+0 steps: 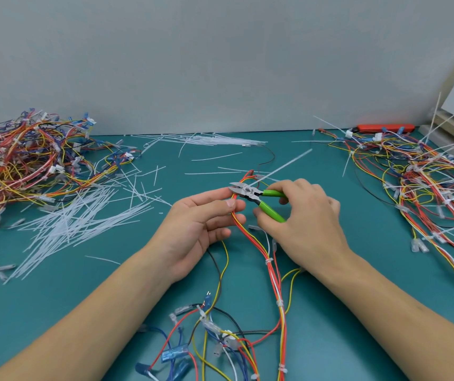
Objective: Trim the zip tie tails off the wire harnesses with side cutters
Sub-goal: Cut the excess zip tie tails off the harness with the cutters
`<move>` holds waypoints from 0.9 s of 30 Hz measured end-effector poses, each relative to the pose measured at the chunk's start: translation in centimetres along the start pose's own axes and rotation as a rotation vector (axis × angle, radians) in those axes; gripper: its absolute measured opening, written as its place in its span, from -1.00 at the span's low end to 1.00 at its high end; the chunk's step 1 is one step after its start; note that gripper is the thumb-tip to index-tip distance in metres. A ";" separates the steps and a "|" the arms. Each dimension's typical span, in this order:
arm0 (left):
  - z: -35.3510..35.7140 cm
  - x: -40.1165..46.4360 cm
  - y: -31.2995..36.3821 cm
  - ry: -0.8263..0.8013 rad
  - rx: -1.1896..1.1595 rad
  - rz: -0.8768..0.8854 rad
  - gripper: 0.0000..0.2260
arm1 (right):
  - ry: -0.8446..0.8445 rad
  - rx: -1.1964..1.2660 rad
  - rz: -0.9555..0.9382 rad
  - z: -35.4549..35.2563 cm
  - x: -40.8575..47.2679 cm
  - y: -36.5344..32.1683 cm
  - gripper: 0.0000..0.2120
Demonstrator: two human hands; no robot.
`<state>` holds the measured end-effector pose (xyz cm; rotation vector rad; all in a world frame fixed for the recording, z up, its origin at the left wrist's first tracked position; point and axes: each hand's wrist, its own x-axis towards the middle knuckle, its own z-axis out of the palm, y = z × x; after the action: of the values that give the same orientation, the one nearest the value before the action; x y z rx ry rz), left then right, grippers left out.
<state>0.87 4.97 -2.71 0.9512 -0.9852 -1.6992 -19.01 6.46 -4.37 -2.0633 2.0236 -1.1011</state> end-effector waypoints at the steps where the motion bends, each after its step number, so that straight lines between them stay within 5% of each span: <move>1: 0.0 0.0 0.0 0.000 0.001 -0.001 -0.55 | -0.003 0.007 -0.001 0.0 0.0 0.0 -0.68; 27: 0.1 -0.2 0.1 -0.020 0.011 -0.004 -0.57 | -0.059 0.102 0.039 -0.4 0.1 0.1 -0.84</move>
<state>0.84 5.13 -2.55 0.9462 -1.0073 -1.7110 -19.28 6.57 -4.06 -1.9751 1.9295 -1.0989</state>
